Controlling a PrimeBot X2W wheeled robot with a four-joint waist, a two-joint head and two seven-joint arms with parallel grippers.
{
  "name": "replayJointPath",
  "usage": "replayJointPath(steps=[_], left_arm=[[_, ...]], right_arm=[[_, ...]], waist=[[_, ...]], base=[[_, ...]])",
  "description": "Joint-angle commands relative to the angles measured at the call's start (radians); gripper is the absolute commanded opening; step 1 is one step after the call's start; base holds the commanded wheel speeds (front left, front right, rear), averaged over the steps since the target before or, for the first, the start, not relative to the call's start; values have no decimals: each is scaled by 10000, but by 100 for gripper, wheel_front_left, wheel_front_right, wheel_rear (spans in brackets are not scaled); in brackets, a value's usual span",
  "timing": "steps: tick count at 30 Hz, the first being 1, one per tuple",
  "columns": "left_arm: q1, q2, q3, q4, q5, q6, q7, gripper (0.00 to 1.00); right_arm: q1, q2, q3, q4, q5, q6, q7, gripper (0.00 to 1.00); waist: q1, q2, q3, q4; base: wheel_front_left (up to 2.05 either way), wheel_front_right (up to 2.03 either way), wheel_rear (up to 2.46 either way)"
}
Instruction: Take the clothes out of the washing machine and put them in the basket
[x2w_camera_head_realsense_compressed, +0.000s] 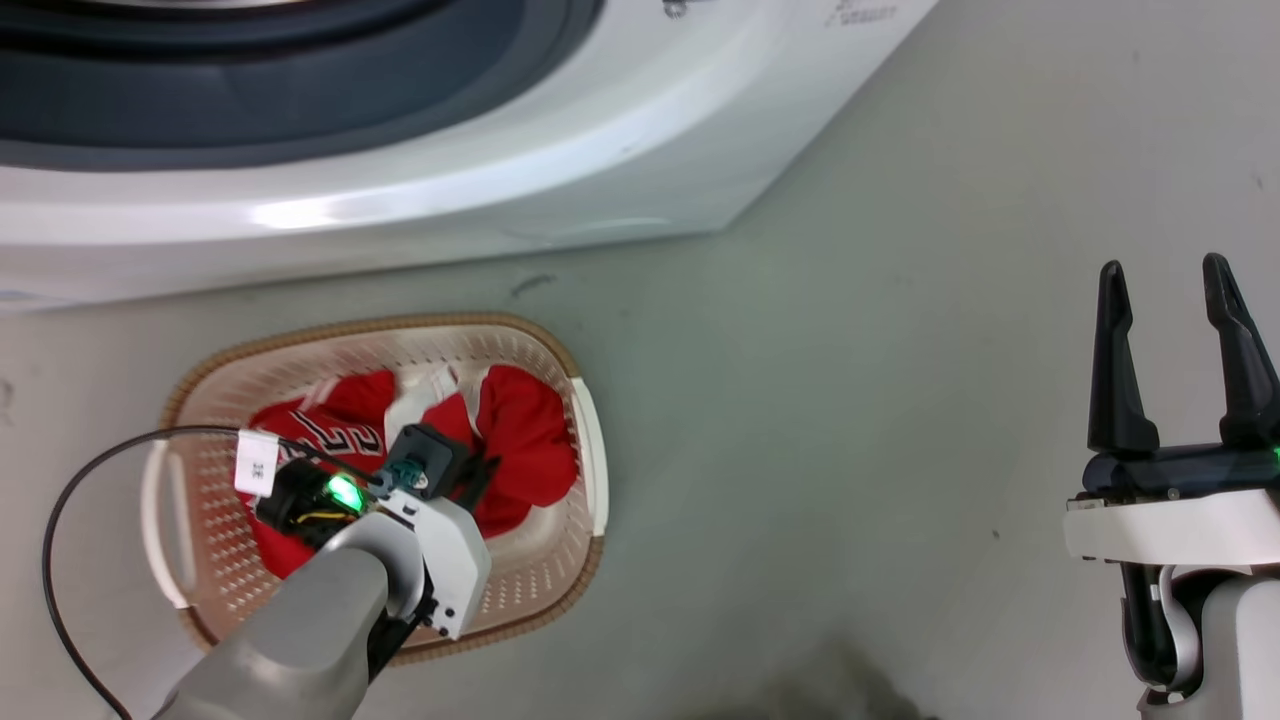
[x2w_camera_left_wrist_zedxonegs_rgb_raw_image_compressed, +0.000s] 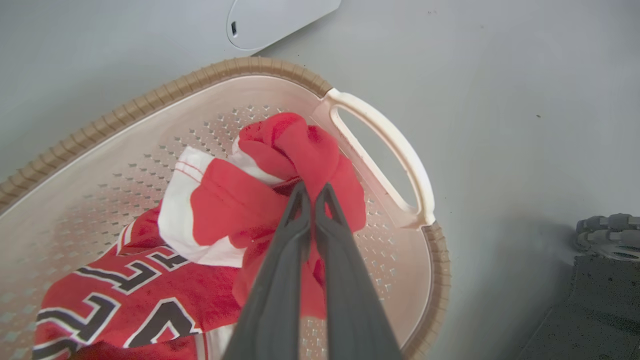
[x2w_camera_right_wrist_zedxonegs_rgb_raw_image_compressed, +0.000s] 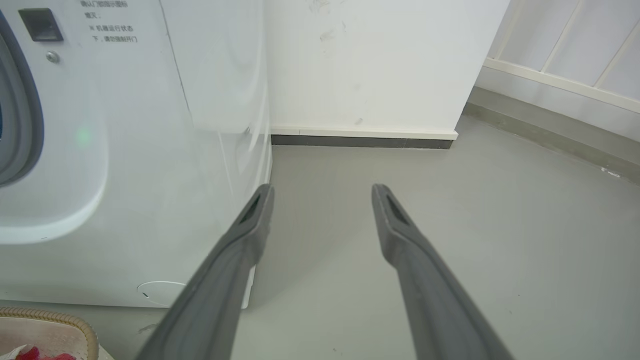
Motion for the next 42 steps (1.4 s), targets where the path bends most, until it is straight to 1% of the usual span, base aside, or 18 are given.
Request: replayJointPath(steps=[1,7,17,18,19,25,28,32,35,37,42], left_arm=[[-276,-86,-81,274,14,-42,-87,0],[-708,-309,-473,1070,-241,-61,-201,0],[-1234,-740,-477,2276,-1516,-66,-69,0],[-1322,-757,-414,2380,-1581,-67,-123,33],[-1380,-776,-376,2521,-1611,-67,-153,100],[-1267,-1015,-364,2832,-1833,-68,-239,100],[-1242,-1018,-301,2725,-1957,-68,-271,100],[-1222,-912,-90,2328,-2015,-68,-296,100],[-1079,-759,257,1733,-1754,-68,-289,100],[-976,-666,656,1216,-1517,-66,-281,100],[-476,-417,1993,-146,-782,85,-283,100]], right_arm=[[-176,4,29,-74,9,-7,-18,100],[-271,3,149,-155,137,-7,-20,100],[-417,3,304,-223,458,-7,-20,100],[-426,3,320,-221,453,-7,-20,100],[-443,3,341,-211,443,-7,-20,100],[-516,3,297,-131,373,-7,-20,100],[-503,3,258,-98,354,-7,-20,100],[-535,1,214,54,258,-7,-20,100],[-485,1,103,210,174,-8,-18,100],[-359,0,29,290,87,-7,-20,100],[-169,0,-271,563,-69,-7,-20,100]], waist=[[-2,0,624,-364],[-2,0,1166,-537],[-2,0,1637,-626],[-2,0,1643,-627],[-2,0,1644,-630],[-2,0,1336,-579],[-2,0,1122,-517],[-2,0,512,-366],[-2,0,-98,-171],[-2,0,-510,-7],[-2,0,-1501,481]], base=[[0,0,0],[0,0,0],[0,0,0],[0,0,0],[0,0,0],[0,0,0],[0,0,0],[0,0,0],[0,0,0],[0,0,0],[0,0,0]])
